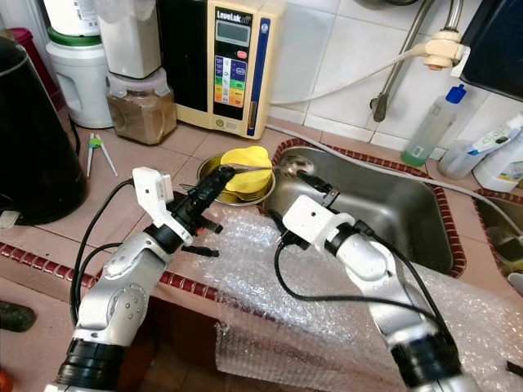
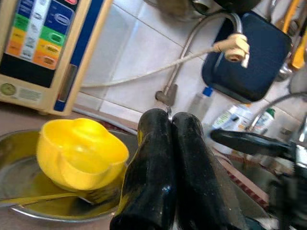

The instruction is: Kitchen organization

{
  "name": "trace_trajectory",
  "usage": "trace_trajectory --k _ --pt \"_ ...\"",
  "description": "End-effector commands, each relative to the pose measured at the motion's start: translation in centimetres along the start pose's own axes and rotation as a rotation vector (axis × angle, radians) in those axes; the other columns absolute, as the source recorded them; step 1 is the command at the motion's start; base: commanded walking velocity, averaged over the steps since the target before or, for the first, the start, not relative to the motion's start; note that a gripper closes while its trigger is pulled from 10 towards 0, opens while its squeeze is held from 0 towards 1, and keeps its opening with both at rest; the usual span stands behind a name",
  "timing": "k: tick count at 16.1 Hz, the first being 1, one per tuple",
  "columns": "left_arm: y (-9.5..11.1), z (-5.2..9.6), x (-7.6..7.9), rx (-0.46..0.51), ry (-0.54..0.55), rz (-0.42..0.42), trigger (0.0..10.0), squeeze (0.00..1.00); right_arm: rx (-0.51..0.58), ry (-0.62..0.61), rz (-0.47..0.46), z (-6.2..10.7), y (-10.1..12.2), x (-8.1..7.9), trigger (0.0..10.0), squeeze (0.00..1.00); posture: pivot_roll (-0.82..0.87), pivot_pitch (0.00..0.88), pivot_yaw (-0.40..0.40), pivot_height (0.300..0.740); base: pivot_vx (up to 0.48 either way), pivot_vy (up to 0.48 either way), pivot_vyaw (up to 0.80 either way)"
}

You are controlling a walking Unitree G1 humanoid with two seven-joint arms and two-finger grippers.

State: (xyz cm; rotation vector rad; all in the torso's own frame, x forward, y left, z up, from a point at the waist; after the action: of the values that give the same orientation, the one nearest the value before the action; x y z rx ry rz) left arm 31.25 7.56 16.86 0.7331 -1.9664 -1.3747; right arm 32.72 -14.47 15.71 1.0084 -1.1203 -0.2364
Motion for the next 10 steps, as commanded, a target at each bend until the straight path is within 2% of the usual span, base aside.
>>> trace_trajectory --k 1,4,7,8,10 --pt "0.3 -0.2 1.0 0.005 -0.057 -0.005 0.0 0.0 -0.012 -0.007 0.037 -0.2 -0.3 0.7 10.0 0.0 0.15 0.0 -0.089 0.74 0.0 0.0 0.0" --pt "0.2 -0.2 1.9 -0.012 -0.121 -0.017 0.0 0.0 -0.017 -0.028 0.076 -1.4 -0.5 1.9 10.0 0.0 0.16 0.0 -0.091 0.74 0.0 0.0 0.0" --pt "0.1 -0.1 2.2 -0.017 -0.14 -0.012 0.0 0.0 -0.036 -0.022 0.053 -2.4 -1.2 2.0 10.0 0.0 0.17 0.0 -0.1 0.74 0.0 0.0 0.0" --pt "0.1 -0.1 2.4 -0.015 -0.146 -0.01 0.0 0.0 -0.02 0.001 0.001 -2.7 -1.4 1.5 0.0 0.0 0.17 0.0 -0.104 0.74 0.0 0.0 0.0" --pt "0.1 -0.1 2.5 -0.021 -0.155 -0.009 0.0 0.0 0.009 0.046 -0.035 -3.2 -1.3 0.5 0.0 0.0 0.17 0.0 -0.104 0.74 0.0 0.0 0.0"
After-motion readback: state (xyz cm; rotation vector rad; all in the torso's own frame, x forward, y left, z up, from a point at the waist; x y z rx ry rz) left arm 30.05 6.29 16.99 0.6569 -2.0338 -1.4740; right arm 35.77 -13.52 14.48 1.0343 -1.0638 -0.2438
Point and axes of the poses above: a point about 5 cm out from each wrist's last joint towards the gripper, its own z axis pointing back from the gripper into the wrist, its own y axis along the axis of the wrist's last joint, x = y × z, the point moved 1 cm from there along -z, pointing out of the wrist towards the gripper, and after that the axes turned 7 degrees about -z, right-handed, at the moved point
